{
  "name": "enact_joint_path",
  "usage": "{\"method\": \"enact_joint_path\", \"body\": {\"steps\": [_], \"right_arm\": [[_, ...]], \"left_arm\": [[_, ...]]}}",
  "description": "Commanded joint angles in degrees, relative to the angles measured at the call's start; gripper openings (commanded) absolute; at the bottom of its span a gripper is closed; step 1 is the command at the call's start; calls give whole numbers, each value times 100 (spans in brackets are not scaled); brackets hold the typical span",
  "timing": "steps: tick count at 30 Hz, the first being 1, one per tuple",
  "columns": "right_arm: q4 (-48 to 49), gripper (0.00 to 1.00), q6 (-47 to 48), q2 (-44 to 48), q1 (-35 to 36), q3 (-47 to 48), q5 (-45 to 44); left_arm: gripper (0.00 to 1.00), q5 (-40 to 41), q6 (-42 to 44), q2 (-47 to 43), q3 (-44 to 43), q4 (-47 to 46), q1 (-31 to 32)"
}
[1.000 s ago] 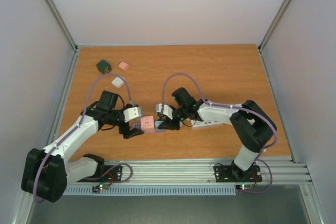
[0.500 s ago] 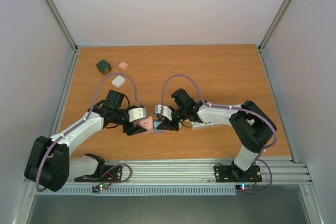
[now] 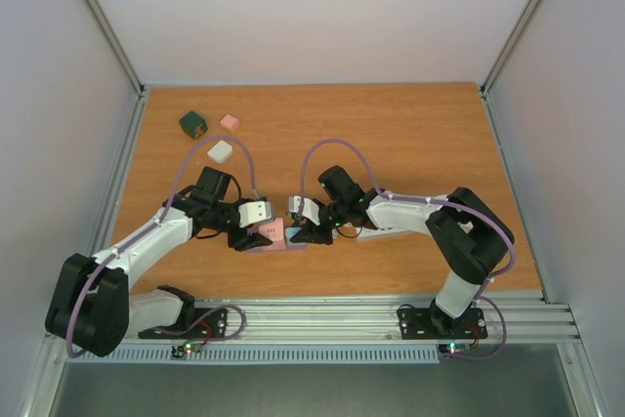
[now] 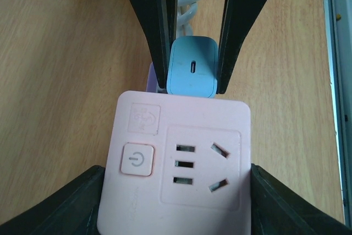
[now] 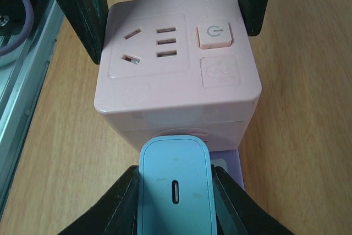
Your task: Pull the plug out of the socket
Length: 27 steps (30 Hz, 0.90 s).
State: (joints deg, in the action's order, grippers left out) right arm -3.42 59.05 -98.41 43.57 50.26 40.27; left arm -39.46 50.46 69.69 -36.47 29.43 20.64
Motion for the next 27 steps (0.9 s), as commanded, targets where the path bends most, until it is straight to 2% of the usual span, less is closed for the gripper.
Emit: {"method": "enact_joint_path", "body": {"steps": [1,13,18,20,25,27], "right_arm": [[-141,14,8,-160,94,-91,-267],[-146,10,-28,-290,99,-89,-413],[-157,9,-44,-309,94,-70,-447],[-150,9,-56,-310,92,-65,-450],[-174,9,-120,-334,98,-17,-421],[-183,9,-130,-337,107,-16,-394]], "left_arm": [[37,-875,7,-161,-269,73,67],[28,-1329,-251,-299,-580,72,-90],[26,-1131,-130,-336,-479,42,-88],[32,-1004,19,-260,-460,175,-87],[69,-593,189,-150,-178,56,-87],[81,-538,189,-81,-82,-16,-79]]}}
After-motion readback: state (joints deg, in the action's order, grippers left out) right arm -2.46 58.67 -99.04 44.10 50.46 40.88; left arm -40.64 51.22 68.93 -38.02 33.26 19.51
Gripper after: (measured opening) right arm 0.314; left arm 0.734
